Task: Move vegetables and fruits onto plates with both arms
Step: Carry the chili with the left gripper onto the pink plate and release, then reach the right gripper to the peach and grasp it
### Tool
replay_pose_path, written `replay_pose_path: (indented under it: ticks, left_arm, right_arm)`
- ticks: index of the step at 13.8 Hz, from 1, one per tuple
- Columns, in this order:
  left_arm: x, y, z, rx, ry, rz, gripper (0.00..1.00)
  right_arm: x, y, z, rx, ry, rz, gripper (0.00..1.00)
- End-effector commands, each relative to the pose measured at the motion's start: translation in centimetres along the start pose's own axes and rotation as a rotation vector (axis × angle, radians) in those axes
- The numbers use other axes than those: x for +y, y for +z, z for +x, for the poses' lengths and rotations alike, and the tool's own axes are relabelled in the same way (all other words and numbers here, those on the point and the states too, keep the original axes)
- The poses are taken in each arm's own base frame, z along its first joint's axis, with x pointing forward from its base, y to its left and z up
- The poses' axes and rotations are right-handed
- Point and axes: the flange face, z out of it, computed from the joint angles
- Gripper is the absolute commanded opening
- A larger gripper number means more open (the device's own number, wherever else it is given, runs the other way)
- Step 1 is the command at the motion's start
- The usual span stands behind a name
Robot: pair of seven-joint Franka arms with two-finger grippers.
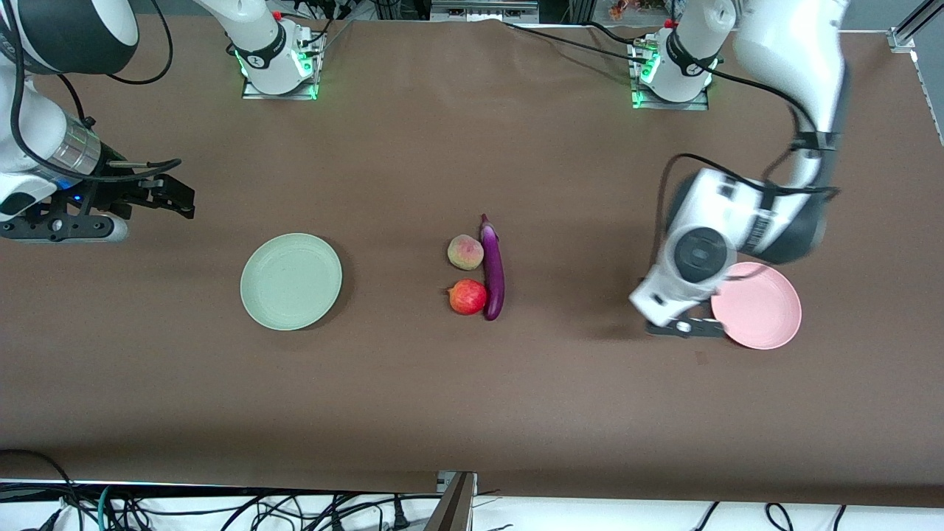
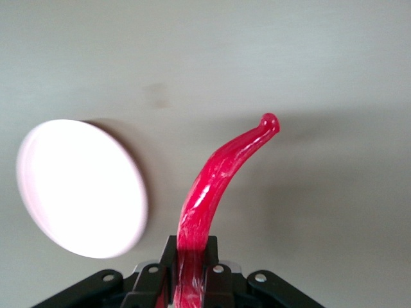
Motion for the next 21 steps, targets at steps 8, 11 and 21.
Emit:
replay_pose_path:
  ticks: [8,11,21]
  left_arm:
    - [-19.2,12.7,2.5,0.026,0.104,-0.066,0.06]
    - [-20.6,13.3,2.4,0.037,0.132,-0.079,0.99]
    - [-18.9,4.7,0.9,0.042,0.116,-0.188,1.0]
  right_arm:
    - [-0.4,-0.1,0.1,-0.002,-0.015,-0.017,1.0]
    - [-0.8,0.2,0.2,-0.008,-0.023,-0.018,1.0]
    - [-5.6,2.8,1.1,-0.049,-0.018,0.145,1.0]
